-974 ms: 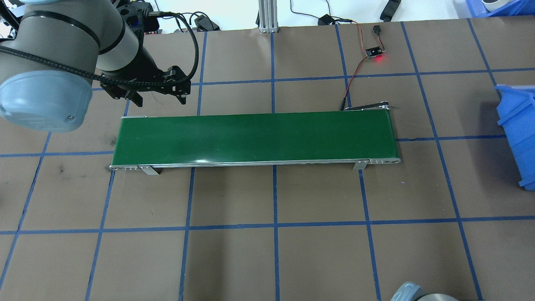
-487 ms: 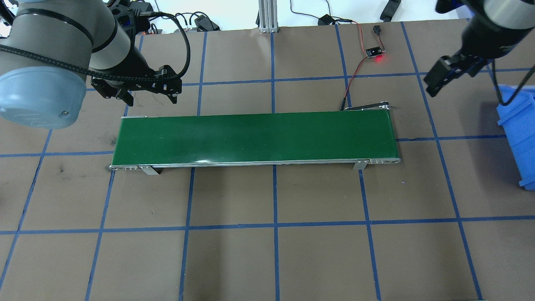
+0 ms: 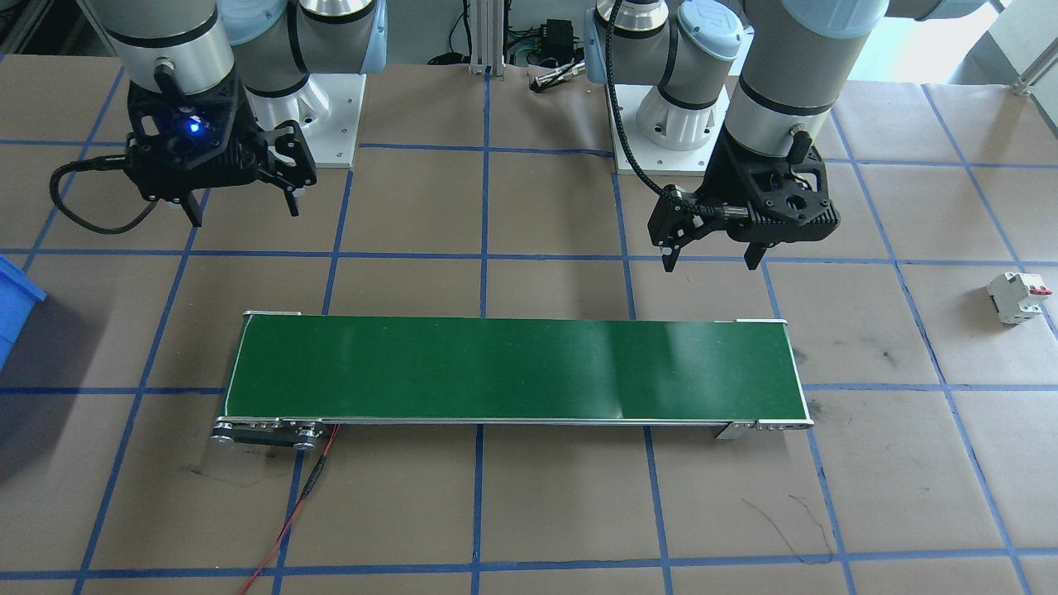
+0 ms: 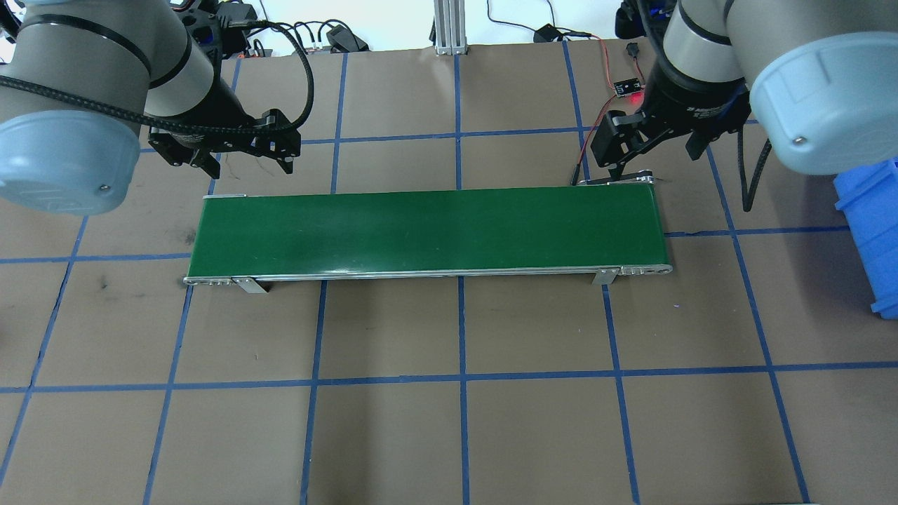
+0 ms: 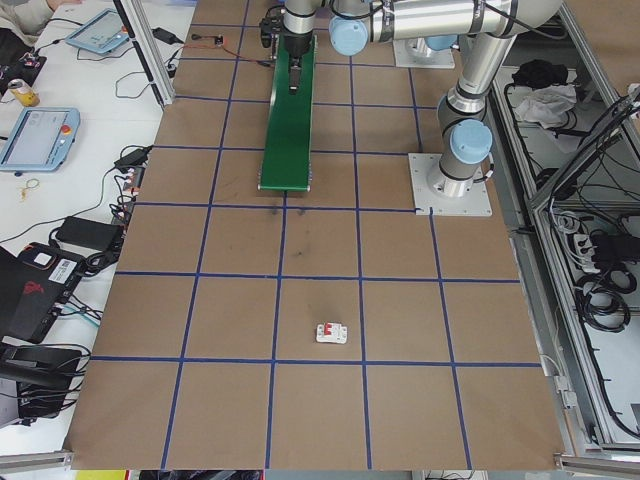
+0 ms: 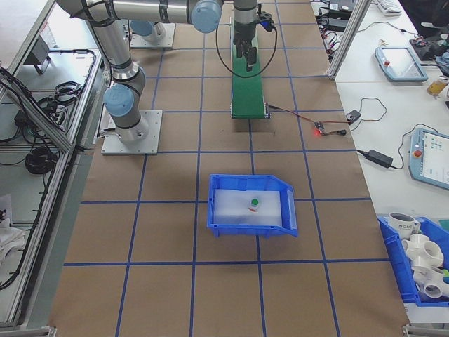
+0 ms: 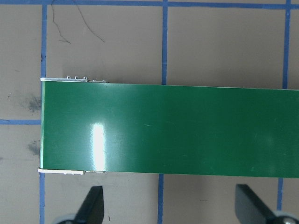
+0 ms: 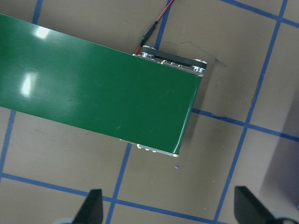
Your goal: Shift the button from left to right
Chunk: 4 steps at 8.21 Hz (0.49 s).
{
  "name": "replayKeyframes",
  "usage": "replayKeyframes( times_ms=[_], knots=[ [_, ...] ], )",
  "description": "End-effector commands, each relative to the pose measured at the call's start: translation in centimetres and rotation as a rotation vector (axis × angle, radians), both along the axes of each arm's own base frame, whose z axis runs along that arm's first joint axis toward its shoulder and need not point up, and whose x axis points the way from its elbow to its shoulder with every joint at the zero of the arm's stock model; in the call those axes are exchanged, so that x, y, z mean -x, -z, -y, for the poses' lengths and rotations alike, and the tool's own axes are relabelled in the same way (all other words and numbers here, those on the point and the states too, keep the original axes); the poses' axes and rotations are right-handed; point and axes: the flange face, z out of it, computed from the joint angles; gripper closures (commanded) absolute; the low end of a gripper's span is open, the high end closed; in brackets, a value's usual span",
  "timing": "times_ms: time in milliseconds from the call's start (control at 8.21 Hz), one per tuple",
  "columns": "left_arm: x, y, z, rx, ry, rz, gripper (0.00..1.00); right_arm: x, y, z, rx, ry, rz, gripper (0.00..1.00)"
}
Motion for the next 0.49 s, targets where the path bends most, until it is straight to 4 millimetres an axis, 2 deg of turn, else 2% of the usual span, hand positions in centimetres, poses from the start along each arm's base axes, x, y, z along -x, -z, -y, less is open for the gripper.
replayKeyframes(
  times_ms=[0,365],
  knots=[
    [-0.03,-0.18,0.17,0.008,-0.001,0.0,0.0,-2.0,0.64,-0.13,-0.009,0.059,0.039,0.0],
    [-0.1,0.03,0.33,0.005,-0.001,0.0,0.0,-1.81,0.75,0.16,-0.002,0.043,0.025,0.0]
  ],
)
